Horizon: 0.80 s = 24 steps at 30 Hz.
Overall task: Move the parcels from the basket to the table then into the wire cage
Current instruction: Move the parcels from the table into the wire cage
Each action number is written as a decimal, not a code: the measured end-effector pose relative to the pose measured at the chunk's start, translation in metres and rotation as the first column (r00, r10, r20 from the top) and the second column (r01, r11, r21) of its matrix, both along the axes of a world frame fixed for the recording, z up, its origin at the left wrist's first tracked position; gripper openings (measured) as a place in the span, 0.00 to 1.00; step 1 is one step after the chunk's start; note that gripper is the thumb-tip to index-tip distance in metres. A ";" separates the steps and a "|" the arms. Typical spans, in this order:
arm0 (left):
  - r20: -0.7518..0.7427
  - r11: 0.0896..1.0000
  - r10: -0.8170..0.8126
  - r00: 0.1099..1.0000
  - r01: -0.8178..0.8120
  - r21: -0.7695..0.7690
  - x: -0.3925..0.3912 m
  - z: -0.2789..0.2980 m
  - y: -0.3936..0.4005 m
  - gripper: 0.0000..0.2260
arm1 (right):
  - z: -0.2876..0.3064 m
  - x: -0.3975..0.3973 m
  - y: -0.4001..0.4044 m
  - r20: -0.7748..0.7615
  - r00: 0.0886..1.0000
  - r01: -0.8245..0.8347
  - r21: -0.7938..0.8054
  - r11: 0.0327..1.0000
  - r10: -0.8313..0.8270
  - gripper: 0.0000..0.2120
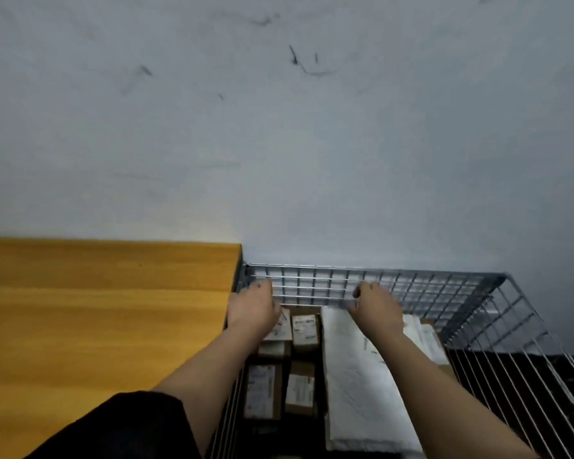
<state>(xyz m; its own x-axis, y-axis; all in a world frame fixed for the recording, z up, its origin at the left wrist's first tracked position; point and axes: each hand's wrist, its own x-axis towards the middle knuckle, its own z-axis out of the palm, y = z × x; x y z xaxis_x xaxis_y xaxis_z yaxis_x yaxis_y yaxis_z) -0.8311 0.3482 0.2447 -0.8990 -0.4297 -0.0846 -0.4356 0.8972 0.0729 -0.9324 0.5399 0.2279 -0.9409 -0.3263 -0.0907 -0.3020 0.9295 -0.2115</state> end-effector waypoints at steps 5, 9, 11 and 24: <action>-0.017 0.993 0.113 0.993 -0.114 -0.032 0.082 0.072 -0.075 0.16 | 0.083 0.054 -0.094 -0.070 0.984 -0.169 -0.042 0.985 0.166 0.14; -0.002 0.970 0.245 0.970 -0.245 0.001 0.144 0.099 -0.146 0.17 | 0.116 0.106 -0.170 -0.077 0.960 -0.274 -0.037 0.961 0.271 0.14; 0.001 0.956 0.293 0.956 -0.293 0.020 0.178 0.107 -0.186 0.17 | 0.123 0.133 -0.211 -0.075 0.949 -0.307 -0.013 0.952 0.305 0.14; 0.070 0.822 0.537 0.840 -0.541 0.177 0.401 0.075 -0.501 0.20 | 0.088 0.337 -0.526 0.234 0.874 -0.431 -0.028 0.902 0.425 0.17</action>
<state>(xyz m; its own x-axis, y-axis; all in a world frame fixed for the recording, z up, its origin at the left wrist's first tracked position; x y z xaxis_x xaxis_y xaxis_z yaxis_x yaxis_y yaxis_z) -0.4299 -0.1531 0.3197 -0.5264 -0.8208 -0.2218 -0.8484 0.4901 0.1998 -0.5951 0.0140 0.3161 -0.6620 -0.6873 -0.2991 -0.6176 0.7262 -0.3019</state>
